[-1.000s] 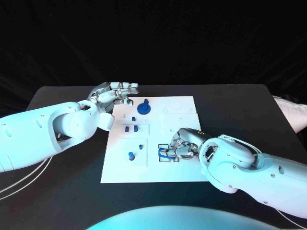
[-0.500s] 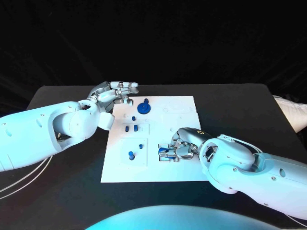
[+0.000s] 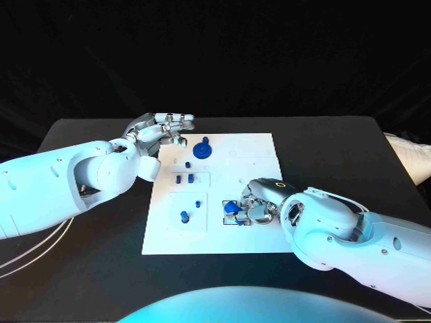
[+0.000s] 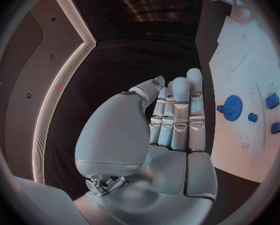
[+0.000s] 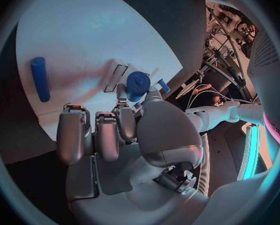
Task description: Assemble the parts on the task board
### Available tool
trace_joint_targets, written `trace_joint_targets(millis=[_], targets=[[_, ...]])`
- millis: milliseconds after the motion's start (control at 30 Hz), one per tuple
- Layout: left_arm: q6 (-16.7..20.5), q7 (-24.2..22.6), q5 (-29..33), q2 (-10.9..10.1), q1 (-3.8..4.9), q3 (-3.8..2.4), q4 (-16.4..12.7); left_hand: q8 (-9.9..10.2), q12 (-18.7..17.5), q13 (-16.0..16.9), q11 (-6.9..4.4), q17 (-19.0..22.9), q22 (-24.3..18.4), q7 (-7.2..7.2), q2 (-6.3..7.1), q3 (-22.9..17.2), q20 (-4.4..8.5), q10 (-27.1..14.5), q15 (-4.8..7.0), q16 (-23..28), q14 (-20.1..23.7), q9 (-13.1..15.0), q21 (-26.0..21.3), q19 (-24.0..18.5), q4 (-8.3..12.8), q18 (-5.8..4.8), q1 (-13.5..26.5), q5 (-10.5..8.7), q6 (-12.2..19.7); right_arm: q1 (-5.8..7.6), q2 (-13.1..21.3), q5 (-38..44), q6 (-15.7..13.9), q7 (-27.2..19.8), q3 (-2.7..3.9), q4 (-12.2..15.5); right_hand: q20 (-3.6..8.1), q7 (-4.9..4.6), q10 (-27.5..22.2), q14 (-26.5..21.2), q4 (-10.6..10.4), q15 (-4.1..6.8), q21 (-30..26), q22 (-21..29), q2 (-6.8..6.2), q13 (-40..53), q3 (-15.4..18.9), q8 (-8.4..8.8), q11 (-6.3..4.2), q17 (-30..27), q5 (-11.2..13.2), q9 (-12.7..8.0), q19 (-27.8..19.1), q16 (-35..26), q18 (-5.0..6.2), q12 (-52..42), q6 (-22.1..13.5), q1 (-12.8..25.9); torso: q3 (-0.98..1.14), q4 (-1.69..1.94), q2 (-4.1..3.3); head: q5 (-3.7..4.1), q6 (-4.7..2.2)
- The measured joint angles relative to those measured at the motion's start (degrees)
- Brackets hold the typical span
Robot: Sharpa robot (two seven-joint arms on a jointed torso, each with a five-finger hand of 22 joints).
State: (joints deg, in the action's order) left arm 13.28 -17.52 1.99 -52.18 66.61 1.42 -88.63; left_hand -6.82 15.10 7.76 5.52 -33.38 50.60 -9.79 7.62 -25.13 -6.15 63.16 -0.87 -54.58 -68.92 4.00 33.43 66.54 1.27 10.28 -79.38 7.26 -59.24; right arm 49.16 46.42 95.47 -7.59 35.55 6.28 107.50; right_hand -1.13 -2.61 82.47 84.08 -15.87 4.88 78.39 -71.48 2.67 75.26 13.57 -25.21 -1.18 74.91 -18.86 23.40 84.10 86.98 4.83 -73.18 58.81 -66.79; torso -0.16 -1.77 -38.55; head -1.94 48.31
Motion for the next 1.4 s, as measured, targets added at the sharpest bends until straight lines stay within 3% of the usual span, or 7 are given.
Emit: trace_joint_targets(millis=[200,367,700,800,967,1167,1400], targets=[[0.0,0.0,0.0,0.0,0.0,0.0,0.0,0.0,0.0,0.0,0.0,0.0,0.0,0.0,0.0,0.0,0.0,0.0,0.0,0.0,0.0,0.0,0.0,0.0,0.0,-0.01,0.0,0.0,0.0,0.15,0.0,0.6,1.6,-0.1,0.09,0.1,0.0,0.27,0.3,-0.2,0.1,0.16,0.4,-0.5,0.42,0.0,-0.1,-0.28,-0.31,0.0,0.0,0.3,0.0,0.0,-0.05,-0.5,0.3,-0.4,-0.02,0.01,0.0,0.03,0.1],[0.0,0.0,0.0,0.0,0.0,0.0,0.0,0.0,0.0,0.0,0.12,0.1,-0.1,0.0,0.0,0.2,0.0,-0.1,0.0,0.0,0.0,0.0,0.0,0.0,0.2,-0.01,0.0,0.0,0.0,0.19,-0.1,0.9,2.4,-0.2,0.09,0.2,0.21,0.38,0.3,0.0,-0.4,0.36,0.4,-0.7,0.52,0.0,0.4,-0.28,-0.33,0.0,0.2,0.7,-0.2,0.0,-0.89,-0.6,0.8,-0.5,-0.02,0.0,-0.01,0.04,0.12],[0.0,0.1,-0.1,-0.1,0.0,0.0,0.0,0.0,0.0,0.0,0.2,0.1,-0.1,0.0,-0.23,0.2,0.0,-0.2,-0.01,0.0,0.0,0.0,0.0,0.0,0.2,0.0,0.2,0.0,0.0,0.06,-0.5,1.0,2.4,-0.2,-0.1,0.1,0.42,0.78,0.4,-0.2,-0.8,0.57,1.1,-1.8,3.35,0.0,1.5,-0.75,-0.4,0.0,2.1,1.5,0.0,0.3,-0.89,-1.6,1.2,2.4,0.0,-0.02,-0.02,0.13,-0.05],[0.0,0.1,-0.1,-0.1,0.0,0.0,-0.1,0.0,0.0,0.0,0.2,0.1,-0.1,0.0,-0.23,0.2,0.0,-0.2,-0.01,0.0,0.0,0.0,0.0,0.0,0.2,-0.01,0.2,0.0,0.0,-0.01,-0.6,0.9,2.3,-0.2,-0.18,-0.1,0.62,1.1,0.4,0.0,-0.8,0.7,1.3,-2.1,4.48,0.0,2.6,-0.97,-0.43,0.0,3.4,2.0,-0.2,0.6,-0.89,-1.8,1.7,4.8,0.0,-0.02,-0.03,0.15,-0.09],[0.0,0.1,-0.1,-0.1,0.0,0.0,-0.1,0.0,0.0,0.0,0.2,0.1,-0.1,0.0,-0.23,0.2,0.0,-0.2,-0.01,0.0,0.0,0.0,0.0,0.0,0.2,-0.01,0.2,0.0,0.0,-0.07,-0.8,0.9,1.9,-0.1,-0.22,-0.4,0.62,1.29,1.5,0.0,-1.0,0.78,1.3,-2.3,5.48,-0.6,4.8,-1.17,-1.5,0.0,7.3,2.5,-0.2,0.6,-0.89,-1.7,2.1,9.6,0.0,0.03,-0.05,0.26,-0.09],[0.0,0.2,-0.1,-0.1,0.0,0.0,-0.1,0.0,0.0,0.0,0.2,0.1,-0.1,0.0,-0.23,0.2,0.0,-0.2,-0.01,0.0,0.0,0.0,0.0,0.0,0.2,0.0,0.2,0.0,0.0,-0.07,-1.0,0.8,1.4,-0.1,-0.22,-0.4,0.62,1.29,1.5,0.0,-0.9,0.78,1.6,-2.4,4.86,-0.3,8.3,-1.17,-1.52,0.0,15.3,3.0,-0.2,0.6,-0.88,-1.5,2.1,15.8,0.0,0.06,-0.03,0.32,-0.14],[0.0,0.2,-0.1,-0.1,0.0,0.0,-0.1,0.0,0.0,0.0,0.2,0.1,-0.1,0.0,-0.23,0.2,0.0,-0.2,-0.01,0.0,0.0,0.0,0.0,0.0,0.2,-0.01,0.2,0.0,0.0,-0.07,-0.9,0.7,0.6,-0.1,-0.22,0.1,0.62,1.29,1.5,0.0,-1.0,0.78,1.6,-2.5,4.33,-0.3,8.4,-1.17,-1.52,0.0,15.6,3.2,-0.2,0.6,-0.89,-1.5,2.1,16.9,0.02,0.01,0.01,0.26,-0.23]])
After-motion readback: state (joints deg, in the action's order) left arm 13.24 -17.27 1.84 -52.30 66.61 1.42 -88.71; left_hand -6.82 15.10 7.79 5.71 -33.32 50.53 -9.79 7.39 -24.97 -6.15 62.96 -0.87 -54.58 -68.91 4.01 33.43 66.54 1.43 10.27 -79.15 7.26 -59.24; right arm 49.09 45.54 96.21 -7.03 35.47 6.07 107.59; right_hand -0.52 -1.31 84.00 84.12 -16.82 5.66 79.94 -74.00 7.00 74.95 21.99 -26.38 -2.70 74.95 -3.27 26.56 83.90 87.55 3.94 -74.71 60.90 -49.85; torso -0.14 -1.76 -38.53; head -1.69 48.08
